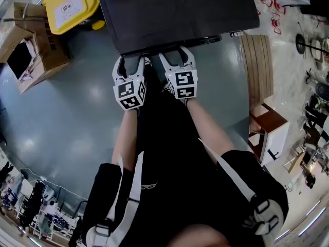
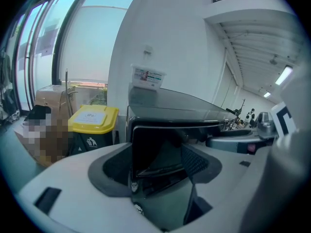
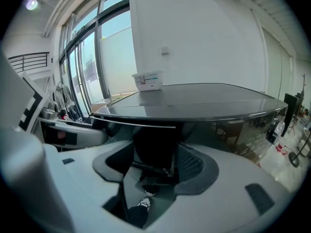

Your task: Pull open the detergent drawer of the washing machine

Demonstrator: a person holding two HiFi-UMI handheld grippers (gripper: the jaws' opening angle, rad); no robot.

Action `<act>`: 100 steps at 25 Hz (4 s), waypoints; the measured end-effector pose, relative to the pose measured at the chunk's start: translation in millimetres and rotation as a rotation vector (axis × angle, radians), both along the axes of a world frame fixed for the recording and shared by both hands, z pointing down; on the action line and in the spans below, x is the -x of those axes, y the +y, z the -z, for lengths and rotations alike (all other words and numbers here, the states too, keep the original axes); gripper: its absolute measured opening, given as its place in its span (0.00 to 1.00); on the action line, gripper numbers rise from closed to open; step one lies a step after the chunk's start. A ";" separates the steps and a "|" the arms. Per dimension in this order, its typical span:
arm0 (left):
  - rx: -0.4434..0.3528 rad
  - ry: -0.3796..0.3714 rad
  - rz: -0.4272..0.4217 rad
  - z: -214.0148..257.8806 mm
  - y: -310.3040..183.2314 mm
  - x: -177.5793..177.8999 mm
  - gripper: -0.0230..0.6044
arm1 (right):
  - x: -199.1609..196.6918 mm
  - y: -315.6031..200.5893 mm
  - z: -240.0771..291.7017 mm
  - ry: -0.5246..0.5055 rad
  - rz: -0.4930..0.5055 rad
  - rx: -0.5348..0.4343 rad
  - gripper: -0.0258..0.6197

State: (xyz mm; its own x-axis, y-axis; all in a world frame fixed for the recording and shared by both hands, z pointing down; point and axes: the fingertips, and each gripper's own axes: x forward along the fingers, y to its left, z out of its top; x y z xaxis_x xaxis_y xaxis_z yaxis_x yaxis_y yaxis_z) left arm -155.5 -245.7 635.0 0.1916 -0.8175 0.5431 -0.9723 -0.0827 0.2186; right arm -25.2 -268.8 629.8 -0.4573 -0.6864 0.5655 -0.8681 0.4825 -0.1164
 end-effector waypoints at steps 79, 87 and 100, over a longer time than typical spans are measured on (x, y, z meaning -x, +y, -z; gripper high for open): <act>0.039 0.012 -0.185 -12.5 15.2 -5.3 0.51 | -3.4 17.2 -9.2 -0.017 0.289 0.005 0.36; 0.057 0.022 -0.165 -12.9 17.8 -1.5 0.51 | -1.8 19.0 -8.6 -0.019 0.265 0.020 0.36; 0.050 0.025 -0.135 -10.5 27.7 -2.7 0.51 | -6.5 27.9 -6.0 -0.026 0.248 0.029 0.35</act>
State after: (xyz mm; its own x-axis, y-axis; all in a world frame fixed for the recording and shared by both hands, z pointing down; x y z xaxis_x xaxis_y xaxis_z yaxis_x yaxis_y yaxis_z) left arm -152.9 -218.0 645.5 0.3121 -0.7555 0.5760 -0.9473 -0.2013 0.2493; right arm -18.7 -240.9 635.7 -0.6240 -0.5352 0.5693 -0.7203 0.6764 -0.1537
